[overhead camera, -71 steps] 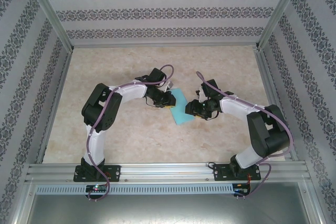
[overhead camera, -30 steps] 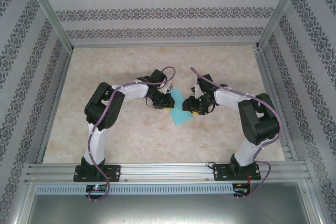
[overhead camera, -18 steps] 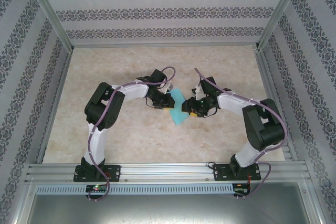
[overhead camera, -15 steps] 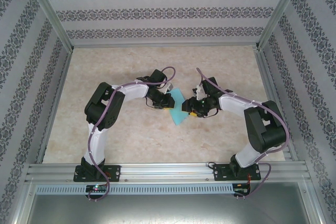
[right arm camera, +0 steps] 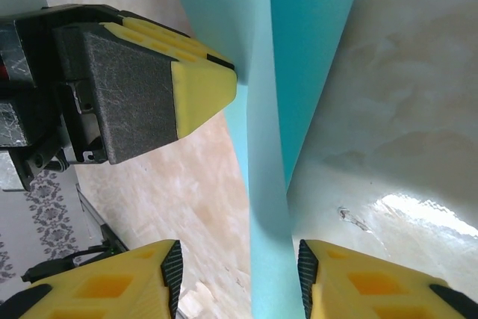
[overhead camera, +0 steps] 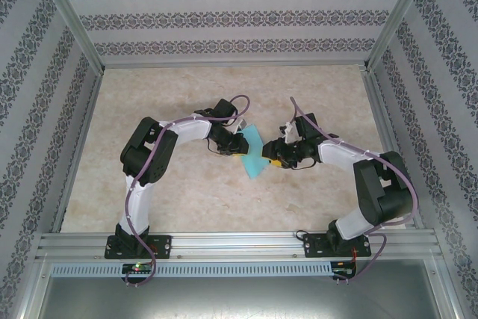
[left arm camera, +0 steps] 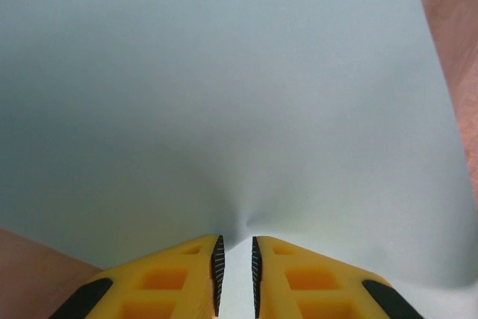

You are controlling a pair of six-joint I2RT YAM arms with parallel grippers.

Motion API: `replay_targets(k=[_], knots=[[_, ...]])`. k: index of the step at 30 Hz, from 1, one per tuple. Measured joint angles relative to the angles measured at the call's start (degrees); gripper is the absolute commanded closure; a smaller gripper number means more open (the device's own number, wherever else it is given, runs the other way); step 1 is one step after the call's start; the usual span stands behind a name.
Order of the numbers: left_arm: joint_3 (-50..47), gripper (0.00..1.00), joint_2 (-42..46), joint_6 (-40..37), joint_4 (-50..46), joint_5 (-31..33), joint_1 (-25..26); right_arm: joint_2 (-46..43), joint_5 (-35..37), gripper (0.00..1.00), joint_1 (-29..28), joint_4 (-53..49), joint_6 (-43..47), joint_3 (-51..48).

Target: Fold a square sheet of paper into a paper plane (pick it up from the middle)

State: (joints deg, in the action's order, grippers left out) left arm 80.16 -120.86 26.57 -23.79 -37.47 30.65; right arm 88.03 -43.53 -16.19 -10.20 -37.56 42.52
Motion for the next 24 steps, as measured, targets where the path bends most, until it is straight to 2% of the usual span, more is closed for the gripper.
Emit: replay_targets(k=[14,20,24], knots=[[0.0,0.78,-0.1,-0.5,0.0,-0.2,0.0,-1.8,-2.4,0.61,1.8,1.9,-1.2,-2.6],[0.2,0.78,-0.3,-0.5,0.0,-0.9,0.0,-1.9,-2.6,0.67,2.2,2.2,-1.1,-2.6],[0.3,0.78,-0.4,-0.7,-0.1,-1.1,0.0,-0.8,-2.7,0.76,2.2,2.0,-0.5,-2.6]])
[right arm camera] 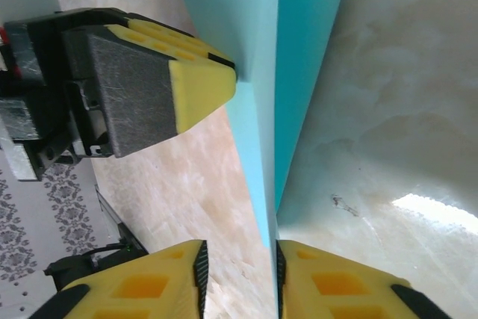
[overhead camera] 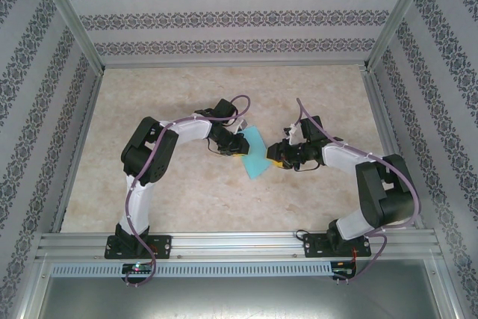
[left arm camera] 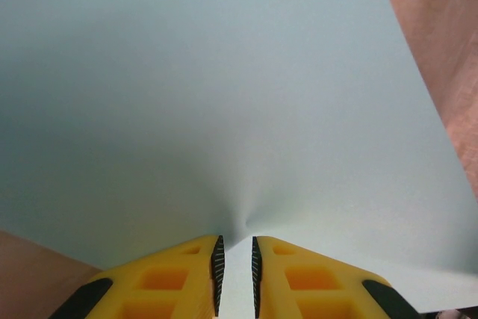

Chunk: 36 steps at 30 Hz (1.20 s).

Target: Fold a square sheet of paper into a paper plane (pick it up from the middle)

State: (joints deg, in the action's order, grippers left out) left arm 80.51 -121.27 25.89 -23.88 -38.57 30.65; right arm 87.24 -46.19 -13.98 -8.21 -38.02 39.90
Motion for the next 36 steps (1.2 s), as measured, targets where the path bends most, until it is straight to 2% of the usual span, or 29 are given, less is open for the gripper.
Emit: replay_targets(k=[5,14,24,36], knots=[[0.1,0.78,0.0,0.0,-0.2,0.0,0.0,1.0,0.0,0.88,0.0,-0.5,0.7,0.0],[0.4,0.78,-0.2,0.0,-0.6,-0.2,0.0,3.8,3.4,0.97,-0.6,-5.5,2.9,3.1],[0.5,0.78,-0.3,-0.2,-0.7,-0.2,0.0,7.4,5.4,0.99,-3.9,-7.6,3.5,7.2],[0.5,0.78,-0.3,-0.2,-0.8,-0.4,0.0,12.1,4.7,0.98,-5.8,-3.7,0.4,10.6]])
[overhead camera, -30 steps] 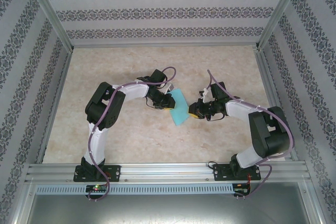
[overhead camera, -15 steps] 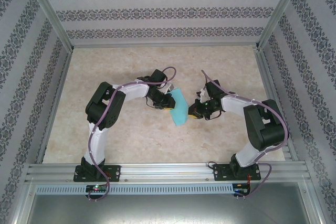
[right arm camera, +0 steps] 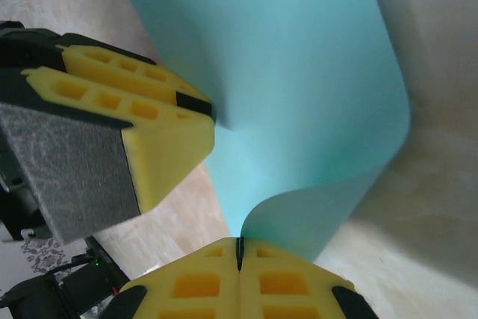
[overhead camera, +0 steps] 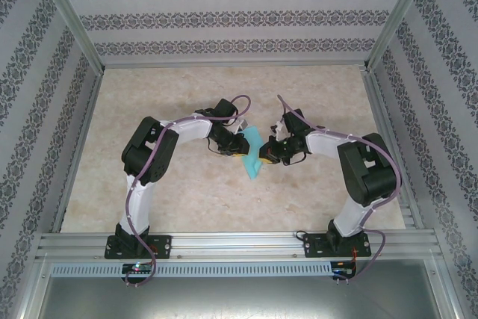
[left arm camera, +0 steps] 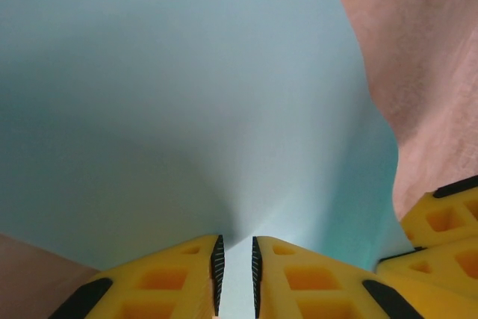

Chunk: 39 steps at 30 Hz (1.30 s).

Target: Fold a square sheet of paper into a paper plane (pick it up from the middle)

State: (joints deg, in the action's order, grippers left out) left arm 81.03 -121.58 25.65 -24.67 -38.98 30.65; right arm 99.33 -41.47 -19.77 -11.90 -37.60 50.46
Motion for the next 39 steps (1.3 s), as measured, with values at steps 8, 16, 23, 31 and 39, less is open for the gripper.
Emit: replay_targets(k=[8,16,23,31,39], knots=[[0.3,0.77,0.0,0.0,-0.4,-0.1,0.0,3.0,0.0,0.97,-1.0,0.6,-0.2,2.5],[1.1,0.77,0.0,0.0,-2.1,-0.4,0.0,5.4,0.3,0.97,-2.1,-0.9,0.1,5.0],[2.9,0.76,0.0,-0.3,-4.2,0.1,-0.1,6.3,1.2,0.96,-2.3,-3.3,1.1,6.6],[3.0,0.77,0.2,-1.7,-6.5,2.3,-1.9,7.2,1.8,0.96,-2.7,-4.4,1.7,7.2],[5.8,0.79,0.2,-3.0,-8.0,4.5,-2.3,7.5,1.8,0.95,-3.0,-4.6,1.8,8.0]])
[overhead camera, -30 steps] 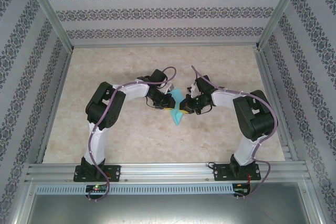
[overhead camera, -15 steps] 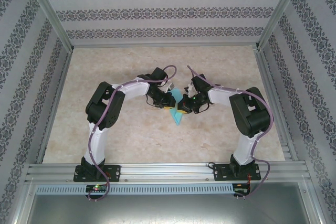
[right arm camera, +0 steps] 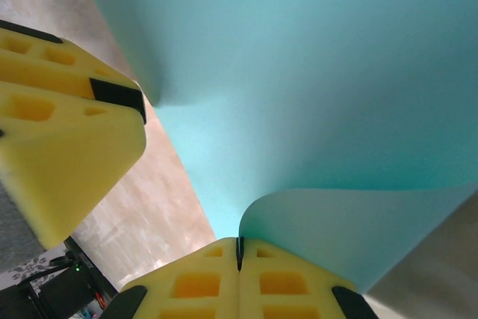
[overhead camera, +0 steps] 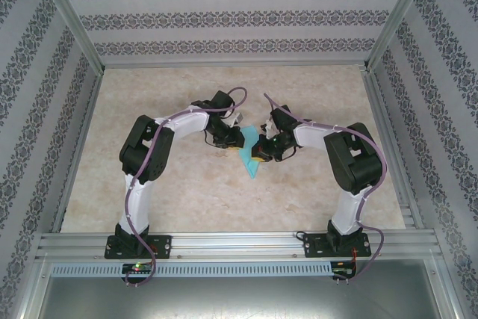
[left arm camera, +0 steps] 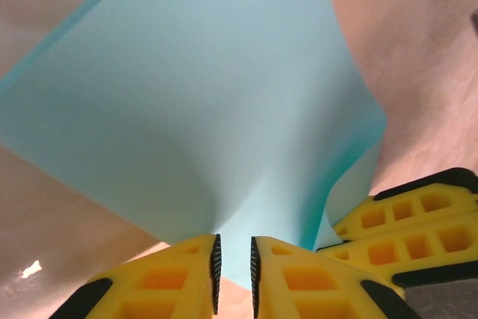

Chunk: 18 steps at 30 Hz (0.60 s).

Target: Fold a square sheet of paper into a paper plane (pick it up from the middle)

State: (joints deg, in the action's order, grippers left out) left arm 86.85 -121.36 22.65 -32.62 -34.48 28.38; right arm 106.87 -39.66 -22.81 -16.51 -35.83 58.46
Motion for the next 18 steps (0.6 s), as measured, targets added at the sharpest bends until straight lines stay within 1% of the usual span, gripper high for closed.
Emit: replay_targets(k=[18], knots=[[0.2,0.79,-1.8,-0.3,-0.2,0.1,0.0,2.8,1.5,0.95,-1.5,-1.0,0.0,2.7]])
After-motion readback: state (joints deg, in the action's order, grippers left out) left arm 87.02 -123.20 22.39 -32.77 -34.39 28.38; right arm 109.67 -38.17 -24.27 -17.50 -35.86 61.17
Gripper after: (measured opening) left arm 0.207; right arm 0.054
